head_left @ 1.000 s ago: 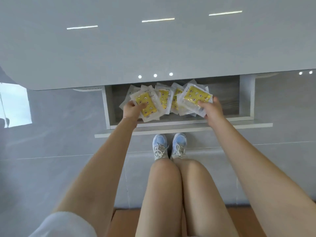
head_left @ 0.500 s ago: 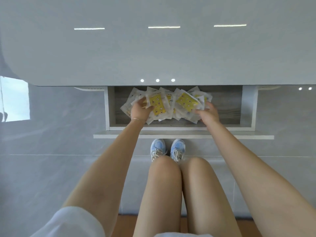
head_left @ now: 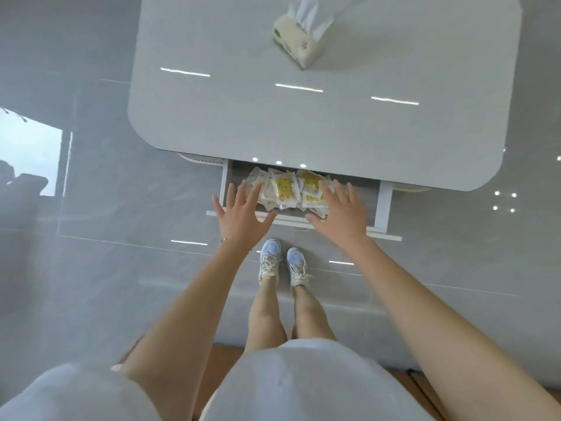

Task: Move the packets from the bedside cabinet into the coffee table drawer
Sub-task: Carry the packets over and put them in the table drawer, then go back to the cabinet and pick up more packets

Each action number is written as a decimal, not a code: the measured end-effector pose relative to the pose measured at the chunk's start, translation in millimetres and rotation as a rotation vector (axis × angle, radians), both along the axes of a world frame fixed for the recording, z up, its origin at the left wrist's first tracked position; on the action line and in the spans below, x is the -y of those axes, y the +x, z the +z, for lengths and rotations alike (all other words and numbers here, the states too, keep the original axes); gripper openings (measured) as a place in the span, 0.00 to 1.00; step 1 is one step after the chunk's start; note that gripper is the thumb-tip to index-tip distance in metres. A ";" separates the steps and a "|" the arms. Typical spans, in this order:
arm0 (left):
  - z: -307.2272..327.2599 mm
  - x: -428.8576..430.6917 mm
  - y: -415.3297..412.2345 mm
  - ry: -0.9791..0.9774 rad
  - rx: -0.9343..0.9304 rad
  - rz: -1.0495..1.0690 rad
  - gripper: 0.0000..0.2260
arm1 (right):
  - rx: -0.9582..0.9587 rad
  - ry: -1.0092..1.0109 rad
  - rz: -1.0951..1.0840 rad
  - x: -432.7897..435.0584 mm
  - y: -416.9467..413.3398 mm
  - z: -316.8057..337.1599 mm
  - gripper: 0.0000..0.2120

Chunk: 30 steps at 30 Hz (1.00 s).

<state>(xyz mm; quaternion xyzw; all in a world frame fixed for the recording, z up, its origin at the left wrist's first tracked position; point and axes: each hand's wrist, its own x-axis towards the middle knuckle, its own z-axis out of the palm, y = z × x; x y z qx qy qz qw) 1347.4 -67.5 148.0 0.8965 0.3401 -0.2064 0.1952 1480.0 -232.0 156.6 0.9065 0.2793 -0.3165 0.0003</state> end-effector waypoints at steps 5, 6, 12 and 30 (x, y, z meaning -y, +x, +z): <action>47.0 14.4 -36.1 0.066 -0.047 0.027 0.34 | 0.037 -0.028 0.231 -11.0 -26.2 58.5 0.37; 53.4 17.2 -45.6 0.065 -0.063 0.053 0.35 | 0.036 -0.032 0.258 -14.4 -32.1 66.5 0.37; 80.9 14.5 -110.2 0.063 -0.095 0.245 0.35 | 0.046 -0.024 0.443 -56.1 -79.2 91.9 0.38; 112.4 -156.0 -424.3 0.142 -0.012 0.941 0.36 | 0.070 0.058 1.113 -345.4 -377.7 125.5 0.35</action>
